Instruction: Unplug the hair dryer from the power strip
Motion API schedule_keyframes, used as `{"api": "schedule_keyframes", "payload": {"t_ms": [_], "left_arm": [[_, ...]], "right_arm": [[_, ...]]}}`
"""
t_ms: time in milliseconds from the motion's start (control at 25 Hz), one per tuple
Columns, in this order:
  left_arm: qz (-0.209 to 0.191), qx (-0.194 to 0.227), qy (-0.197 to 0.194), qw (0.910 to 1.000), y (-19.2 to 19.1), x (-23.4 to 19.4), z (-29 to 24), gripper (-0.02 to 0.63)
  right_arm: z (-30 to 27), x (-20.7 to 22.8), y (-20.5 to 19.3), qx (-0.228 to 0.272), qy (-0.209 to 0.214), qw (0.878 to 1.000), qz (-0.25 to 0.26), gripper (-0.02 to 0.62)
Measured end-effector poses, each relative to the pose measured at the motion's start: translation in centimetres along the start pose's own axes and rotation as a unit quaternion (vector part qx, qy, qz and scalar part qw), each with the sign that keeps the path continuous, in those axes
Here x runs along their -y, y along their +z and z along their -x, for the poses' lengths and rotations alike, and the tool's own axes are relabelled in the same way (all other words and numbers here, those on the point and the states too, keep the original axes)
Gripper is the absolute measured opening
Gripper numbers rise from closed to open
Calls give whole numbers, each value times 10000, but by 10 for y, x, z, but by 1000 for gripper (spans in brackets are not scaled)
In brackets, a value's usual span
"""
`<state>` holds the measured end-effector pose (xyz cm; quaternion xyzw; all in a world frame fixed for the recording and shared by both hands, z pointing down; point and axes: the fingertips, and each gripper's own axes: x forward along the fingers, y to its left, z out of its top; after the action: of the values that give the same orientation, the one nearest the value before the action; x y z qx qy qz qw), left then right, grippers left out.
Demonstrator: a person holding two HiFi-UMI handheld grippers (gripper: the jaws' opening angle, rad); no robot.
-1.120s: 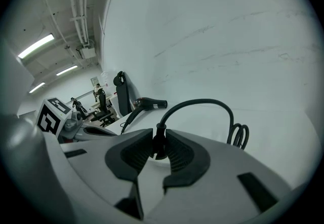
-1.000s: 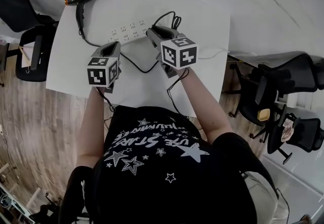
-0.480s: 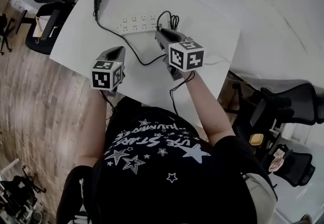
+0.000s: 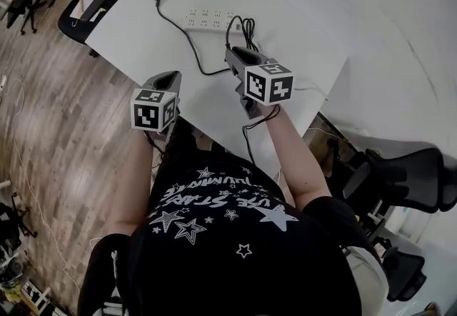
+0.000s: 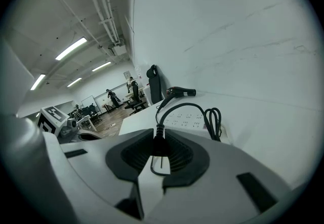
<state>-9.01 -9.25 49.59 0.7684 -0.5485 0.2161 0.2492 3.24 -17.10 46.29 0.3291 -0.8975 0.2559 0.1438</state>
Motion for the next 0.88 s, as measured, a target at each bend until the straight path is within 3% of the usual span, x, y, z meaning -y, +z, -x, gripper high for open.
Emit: {"api": "schedule_keyframes", "payload": {"t_ms": [320,520,880], "left_arm": [[431,66,253,9987,-39,35,34,8],[488,98,293,9983,-51,45,50,8],[618,286,227,9974,-63,50,75,8]], "right_arm": [[35,-8,-37,-237,248,9994,72,77],[45,-18,-49,-300,336,9989,96,77],[66,-22,-73,-410,9,9990,189,78]]}}
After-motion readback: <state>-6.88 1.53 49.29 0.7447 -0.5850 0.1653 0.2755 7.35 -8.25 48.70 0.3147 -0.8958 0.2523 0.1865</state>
